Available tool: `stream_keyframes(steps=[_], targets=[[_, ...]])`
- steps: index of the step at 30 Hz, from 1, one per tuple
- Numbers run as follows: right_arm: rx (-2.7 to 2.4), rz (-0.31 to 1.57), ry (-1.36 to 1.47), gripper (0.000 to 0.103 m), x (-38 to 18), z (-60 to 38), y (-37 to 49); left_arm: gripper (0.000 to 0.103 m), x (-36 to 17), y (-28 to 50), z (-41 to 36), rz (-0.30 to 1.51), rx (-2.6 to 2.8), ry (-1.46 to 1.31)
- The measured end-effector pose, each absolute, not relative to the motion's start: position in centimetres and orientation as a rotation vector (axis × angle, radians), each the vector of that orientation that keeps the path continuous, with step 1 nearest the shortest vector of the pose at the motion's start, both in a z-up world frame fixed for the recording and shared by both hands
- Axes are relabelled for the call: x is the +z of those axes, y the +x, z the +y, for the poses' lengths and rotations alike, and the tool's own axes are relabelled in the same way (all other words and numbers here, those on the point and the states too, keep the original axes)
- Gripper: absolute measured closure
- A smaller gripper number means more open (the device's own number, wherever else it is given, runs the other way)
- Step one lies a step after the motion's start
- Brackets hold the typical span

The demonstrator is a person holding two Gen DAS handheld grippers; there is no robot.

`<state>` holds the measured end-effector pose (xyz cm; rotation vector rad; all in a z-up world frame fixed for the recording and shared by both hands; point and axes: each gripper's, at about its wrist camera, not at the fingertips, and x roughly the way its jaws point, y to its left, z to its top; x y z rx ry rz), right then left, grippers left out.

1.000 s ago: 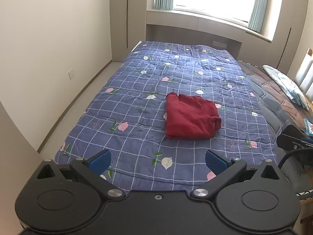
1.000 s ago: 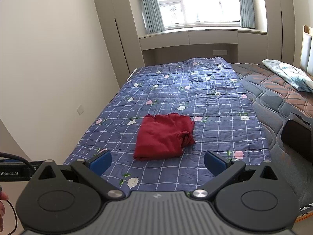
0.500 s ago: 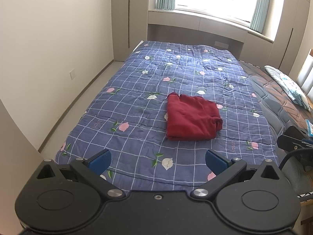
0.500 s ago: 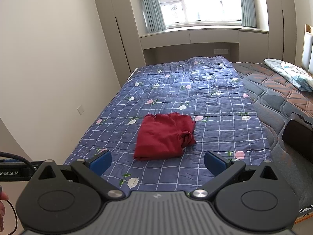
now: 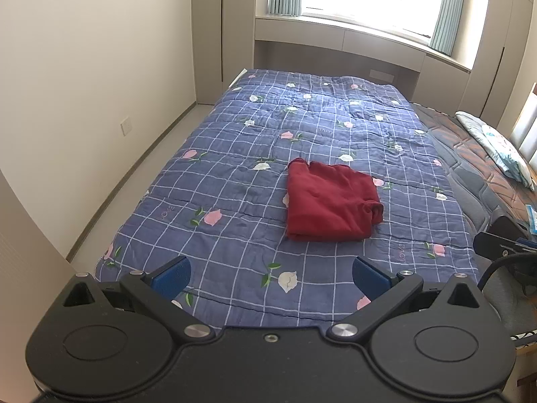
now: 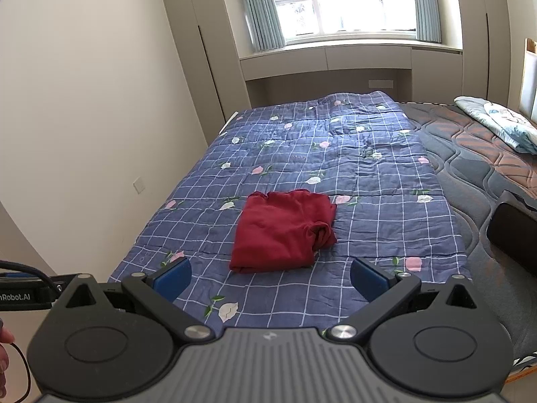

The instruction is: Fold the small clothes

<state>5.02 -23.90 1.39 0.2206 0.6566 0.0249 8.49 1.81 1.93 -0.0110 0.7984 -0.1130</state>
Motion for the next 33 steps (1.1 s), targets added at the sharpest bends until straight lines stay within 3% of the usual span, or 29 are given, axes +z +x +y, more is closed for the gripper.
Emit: stream_keyframes(steps=[33], targets=[[0.039, 0.669, 0.219, 0.000, 1.04, -23.87, 5.62, 0.001, 1.99, 8.71, 1.42, 0.801, -0.054, 0.014]])
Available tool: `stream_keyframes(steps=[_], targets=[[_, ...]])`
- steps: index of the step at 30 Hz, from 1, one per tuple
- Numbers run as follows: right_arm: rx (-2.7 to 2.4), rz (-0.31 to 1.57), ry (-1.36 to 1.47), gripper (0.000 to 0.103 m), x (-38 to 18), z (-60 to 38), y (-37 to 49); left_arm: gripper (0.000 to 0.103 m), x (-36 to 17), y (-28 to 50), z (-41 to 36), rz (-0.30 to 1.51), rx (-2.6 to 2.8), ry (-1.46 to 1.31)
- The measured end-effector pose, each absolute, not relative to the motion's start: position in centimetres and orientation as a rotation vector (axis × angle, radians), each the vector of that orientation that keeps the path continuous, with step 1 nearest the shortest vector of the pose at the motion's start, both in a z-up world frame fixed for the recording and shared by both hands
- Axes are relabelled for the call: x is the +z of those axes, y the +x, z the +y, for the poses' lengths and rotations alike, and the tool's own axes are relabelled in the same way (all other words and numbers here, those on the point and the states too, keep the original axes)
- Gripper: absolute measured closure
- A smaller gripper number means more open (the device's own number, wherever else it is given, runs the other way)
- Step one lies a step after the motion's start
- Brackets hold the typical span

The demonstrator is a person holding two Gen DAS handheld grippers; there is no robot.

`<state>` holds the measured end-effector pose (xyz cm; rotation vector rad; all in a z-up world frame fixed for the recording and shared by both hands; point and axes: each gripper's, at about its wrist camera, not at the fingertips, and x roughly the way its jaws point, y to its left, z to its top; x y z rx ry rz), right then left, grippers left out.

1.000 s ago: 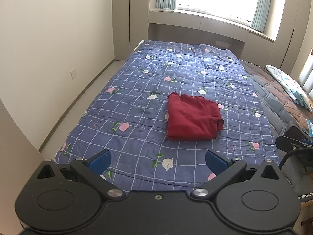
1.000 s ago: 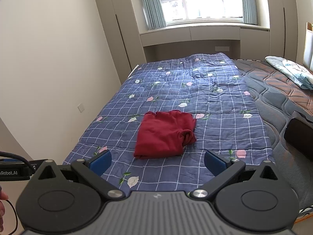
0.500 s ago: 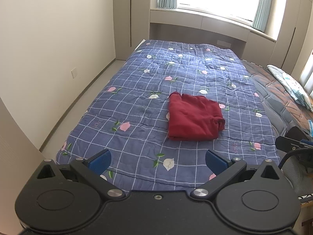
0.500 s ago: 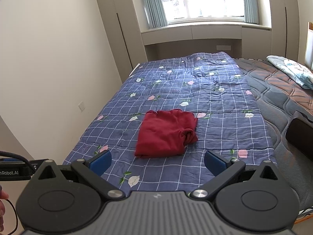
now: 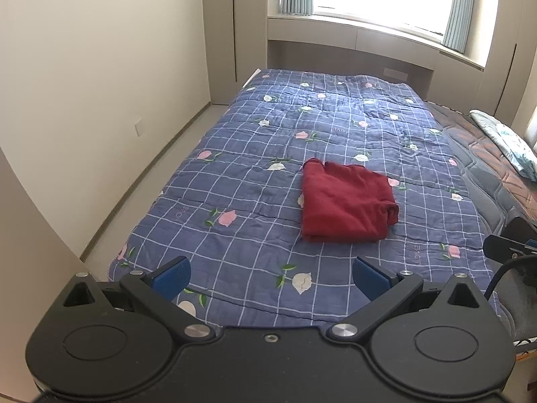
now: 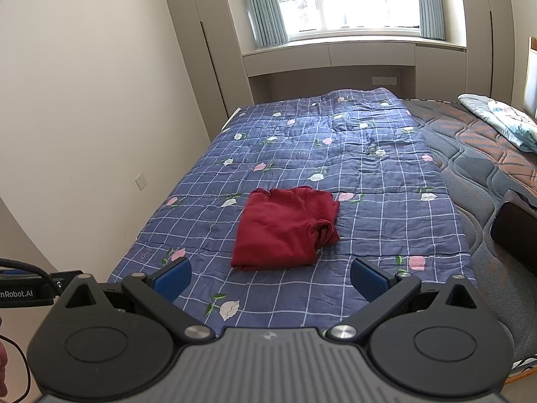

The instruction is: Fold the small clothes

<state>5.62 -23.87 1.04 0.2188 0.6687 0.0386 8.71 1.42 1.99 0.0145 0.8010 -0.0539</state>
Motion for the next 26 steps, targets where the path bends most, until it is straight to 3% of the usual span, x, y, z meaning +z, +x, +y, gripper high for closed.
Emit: stream_keyframes(steps=[26], targets=[[0.063, 0.689, 0.225, 0.000, 0.4, -25.8, 6.6, 0.001, 1.9, 8.9, 0.2, 0.809, -0.060, 0.010]])
